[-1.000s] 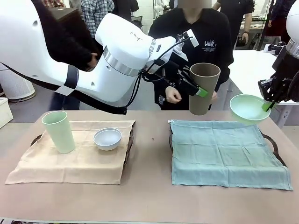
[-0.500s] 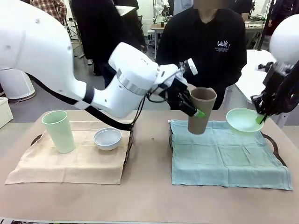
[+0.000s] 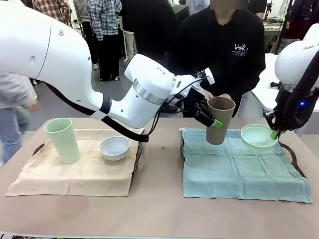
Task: Set up a tray with a mat and arrange the tableware.
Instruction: Place the Picnic Bowl and Reusable plastic cup back onto the Handle tray in front of the human's position.
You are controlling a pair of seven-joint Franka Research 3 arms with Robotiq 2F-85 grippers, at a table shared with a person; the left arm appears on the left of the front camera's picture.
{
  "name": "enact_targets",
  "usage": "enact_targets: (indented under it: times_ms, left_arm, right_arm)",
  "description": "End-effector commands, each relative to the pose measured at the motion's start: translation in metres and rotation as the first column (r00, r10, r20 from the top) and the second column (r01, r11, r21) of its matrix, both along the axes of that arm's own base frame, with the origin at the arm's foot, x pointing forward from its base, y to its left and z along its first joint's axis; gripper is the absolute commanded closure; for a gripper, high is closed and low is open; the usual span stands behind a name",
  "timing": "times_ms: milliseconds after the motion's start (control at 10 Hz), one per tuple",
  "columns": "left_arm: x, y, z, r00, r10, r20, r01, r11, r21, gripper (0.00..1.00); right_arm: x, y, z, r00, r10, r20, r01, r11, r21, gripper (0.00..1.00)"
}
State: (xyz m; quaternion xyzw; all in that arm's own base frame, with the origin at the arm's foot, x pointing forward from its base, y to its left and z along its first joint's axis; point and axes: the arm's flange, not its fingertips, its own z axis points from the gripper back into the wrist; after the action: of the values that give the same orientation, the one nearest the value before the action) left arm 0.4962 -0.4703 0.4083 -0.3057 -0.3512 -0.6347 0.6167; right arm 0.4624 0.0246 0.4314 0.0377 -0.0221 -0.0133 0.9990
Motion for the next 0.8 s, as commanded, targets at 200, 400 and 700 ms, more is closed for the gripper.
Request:
enact_targets:
  times_ms: [200,400,700]
  left_arm:
    - [0.008,0.001,-0.015,1.0,-0.021,0.0,0.021,0.999,-0.028,0.11]
    - [0.015,-0.003,-0.031,0.998,-0.056,0.019,0.057,0.998,-0.038,0.11]
    - [0.016,-0.014,-0.052,0.988,-0.14,0.06,0.143,0.989,-0.042,0.11]
  right_arm:
    - [0.022,-0.007,-0.035,0.997,0.007,-0.071,-0.005,1.0,0.021,0.96]
    - [0.031,-0.013,-0.045,0.997,0.034,-0.065,-0.032,0.999,0.034,0.96]
    - [0.039,-0.021,-0.056,0.998,0.032,-0.045,-0.029,0.998,0.059,0.96]
